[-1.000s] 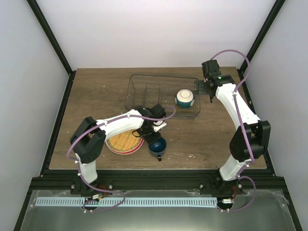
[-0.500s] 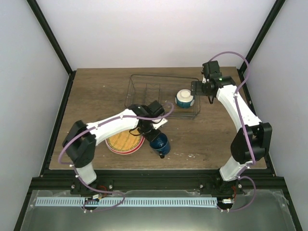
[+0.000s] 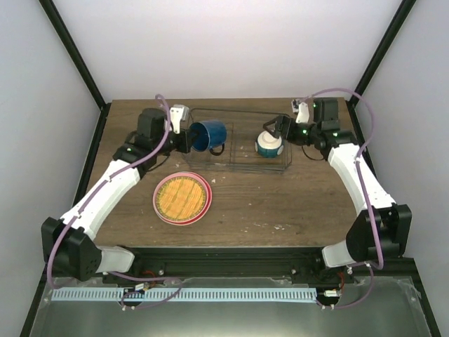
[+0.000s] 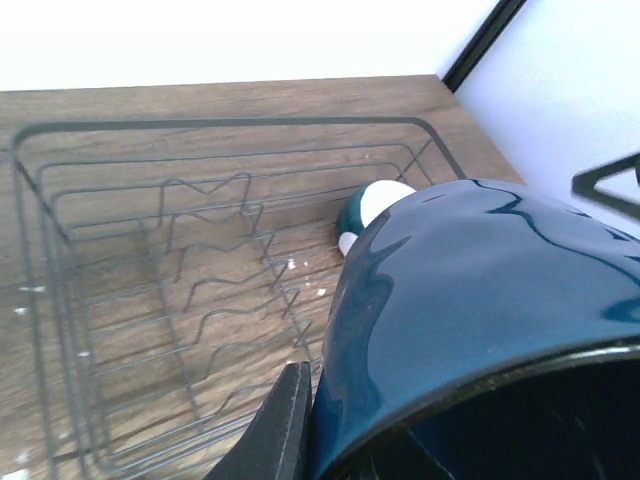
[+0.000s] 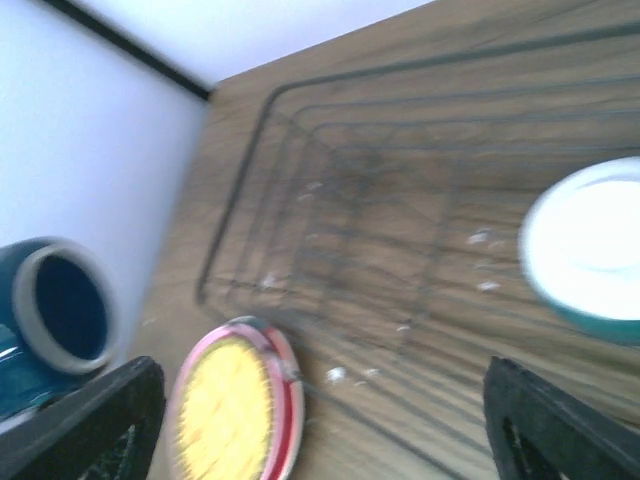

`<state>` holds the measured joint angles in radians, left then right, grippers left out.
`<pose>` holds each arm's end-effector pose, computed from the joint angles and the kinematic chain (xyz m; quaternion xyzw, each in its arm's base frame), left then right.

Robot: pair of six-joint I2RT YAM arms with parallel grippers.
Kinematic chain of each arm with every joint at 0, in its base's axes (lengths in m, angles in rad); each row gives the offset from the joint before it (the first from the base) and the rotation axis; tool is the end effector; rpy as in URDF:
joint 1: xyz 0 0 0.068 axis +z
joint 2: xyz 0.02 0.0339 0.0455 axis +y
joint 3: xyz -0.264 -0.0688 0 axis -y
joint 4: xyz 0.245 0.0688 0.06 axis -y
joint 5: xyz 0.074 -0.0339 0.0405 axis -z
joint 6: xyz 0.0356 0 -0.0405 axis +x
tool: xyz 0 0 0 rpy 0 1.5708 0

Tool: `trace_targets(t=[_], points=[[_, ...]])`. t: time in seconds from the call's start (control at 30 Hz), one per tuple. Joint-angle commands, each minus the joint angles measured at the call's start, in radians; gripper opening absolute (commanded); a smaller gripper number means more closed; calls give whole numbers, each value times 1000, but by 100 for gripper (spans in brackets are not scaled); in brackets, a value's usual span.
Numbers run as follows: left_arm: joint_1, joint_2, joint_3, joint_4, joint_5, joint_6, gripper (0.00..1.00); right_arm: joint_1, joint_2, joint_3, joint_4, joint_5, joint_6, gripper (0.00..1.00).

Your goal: Load the mixed dishes into the dish rack

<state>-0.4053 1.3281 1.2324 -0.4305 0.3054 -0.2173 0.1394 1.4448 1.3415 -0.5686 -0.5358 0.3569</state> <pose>0.2710 -0.1279 0.3519 0.1559 0.8457 -0.2765 0.4290 0.3130 0.0623 0.3447 -0.0201 0.8759 0.3340 0.3476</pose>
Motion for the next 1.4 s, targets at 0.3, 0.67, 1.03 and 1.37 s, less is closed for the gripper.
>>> trace_targets(t=[0.3,0.67,1.03,1.37], points=[[-17,-12,-267,714,123,-238,0,28,-84,-354,677,-598,493,79],[-17,15,-361,943,123,-244,0,122,-38,-416,968,-647,723,76],[-19,82,-362,1043,150,-297,0,203,76,-377,1119,-641,801,72],[-38,120,-370,1055,158,-291,0,230,131,-341,1239,-644,867,62]])
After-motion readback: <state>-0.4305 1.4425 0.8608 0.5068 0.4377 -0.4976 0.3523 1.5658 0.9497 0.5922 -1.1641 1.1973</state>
